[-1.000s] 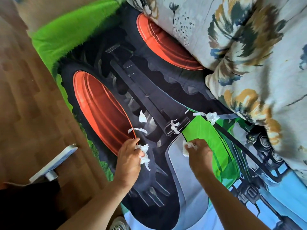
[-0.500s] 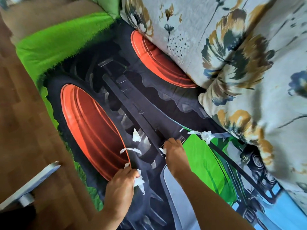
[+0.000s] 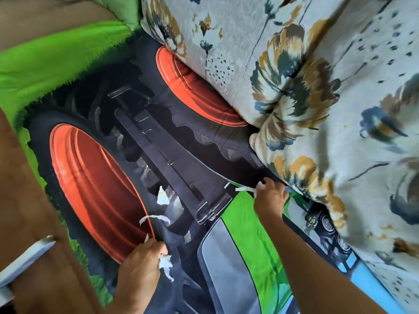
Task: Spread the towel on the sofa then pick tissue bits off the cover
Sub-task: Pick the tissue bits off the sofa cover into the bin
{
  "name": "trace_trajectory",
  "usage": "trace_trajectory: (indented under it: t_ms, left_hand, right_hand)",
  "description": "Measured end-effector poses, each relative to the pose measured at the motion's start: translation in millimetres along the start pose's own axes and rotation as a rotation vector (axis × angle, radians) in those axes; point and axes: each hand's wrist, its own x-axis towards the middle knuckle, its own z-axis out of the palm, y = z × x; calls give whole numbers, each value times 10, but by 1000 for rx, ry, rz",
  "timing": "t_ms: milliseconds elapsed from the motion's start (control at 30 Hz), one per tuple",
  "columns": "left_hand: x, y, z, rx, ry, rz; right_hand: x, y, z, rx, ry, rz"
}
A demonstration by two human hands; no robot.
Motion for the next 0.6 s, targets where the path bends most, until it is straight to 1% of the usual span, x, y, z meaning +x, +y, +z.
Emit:
trace_trajectory:
  t_ms: [67, 100, 167, 233, 300, 467, 533, 600]
  left_hand:
    - [2, -3, 21, 13, 11, 15]
    - [3, -7, 25, 17, 12, 18]
    - [-1, -9, 38, 27, 10, 16]
    - [-6, -6, 40, 32, 17, 20]
    - [-19, -10, 33, 37, 32, 26]
    - [-54, -37, 14, 3, 12, 16]
    - [-46, -70, -8, -64, 15, -2]
    - [-13, -96, -48, -151, 50, -29]
  right_hand:
    - [-79, -29, 82, -101, -111, -20]
    - [-152, -30, 122, -138, -126, -59]
    - [-305, -7, 172, -195, -78, -198]
    - [-388, 39, 173, -168, -28, -310]
    - [-389, 47, 140, -113, -15, -338]
    - [-397, -25, 140, 180, 16, -211]
    - [-501, -160, 164, 308, -35, -225]
    - [-611, -345, 200, 397, -126, -299]
